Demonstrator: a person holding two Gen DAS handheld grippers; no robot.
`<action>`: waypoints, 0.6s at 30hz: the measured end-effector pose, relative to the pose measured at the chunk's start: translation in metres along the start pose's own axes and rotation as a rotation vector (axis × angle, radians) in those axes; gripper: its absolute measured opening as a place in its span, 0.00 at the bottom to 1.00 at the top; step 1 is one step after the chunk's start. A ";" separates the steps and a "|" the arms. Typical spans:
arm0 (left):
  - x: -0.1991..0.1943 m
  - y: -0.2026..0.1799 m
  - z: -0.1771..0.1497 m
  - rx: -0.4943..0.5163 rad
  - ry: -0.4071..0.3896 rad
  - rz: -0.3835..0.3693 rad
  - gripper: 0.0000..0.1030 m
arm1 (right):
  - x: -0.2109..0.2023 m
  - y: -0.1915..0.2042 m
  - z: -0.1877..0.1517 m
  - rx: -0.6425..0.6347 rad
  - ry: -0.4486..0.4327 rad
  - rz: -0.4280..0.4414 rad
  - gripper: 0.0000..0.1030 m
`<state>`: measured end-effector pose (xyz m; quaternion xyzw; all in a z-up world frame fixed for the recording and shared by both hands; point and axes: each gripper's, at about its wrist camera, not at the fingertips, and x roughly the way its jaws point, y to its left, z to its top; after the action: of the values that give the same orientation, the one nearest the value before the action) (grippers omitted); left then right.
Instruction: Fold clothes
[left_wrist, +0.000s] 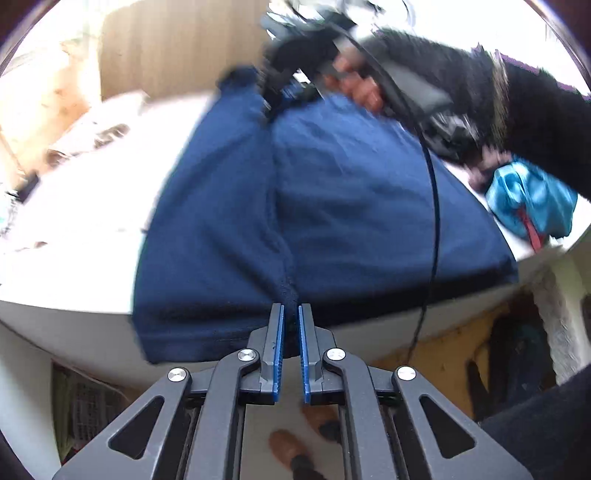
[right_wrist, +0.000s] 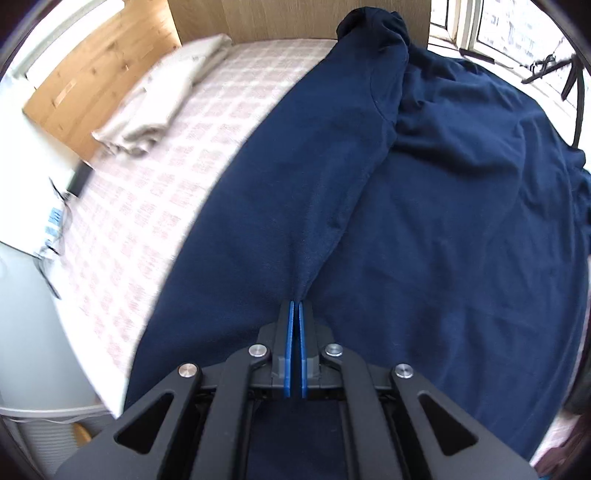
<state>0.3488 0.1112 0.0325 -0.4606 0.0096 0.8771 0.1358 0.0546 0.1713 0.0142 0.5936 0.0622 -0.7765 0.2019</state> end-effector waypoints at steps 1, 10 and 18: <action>0.003 -0.001 -0.002 0.014 0.013 0.003 0.09 | 0.004 0.000 -0.002 -0.004 0.011 -0.009 0.03; -0.005 0.014 0.001 -0.042 -0.024 -0.003 0.08 | 0.011 -0.010 -0.001 0.069 0.071 0.099 0.39; 0.008 -0.020 0.000 0.118 -0.057 0.128 0.24 | 0.017 0.000 -0.012 0.060 0.060 0.066 0.22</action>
<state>0.3491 0.1320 0.0281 -0.4253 0.0866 0.8946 0.1066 0.0618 0.1710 -0.0049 0.6240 0.0254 -0.7528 0.2078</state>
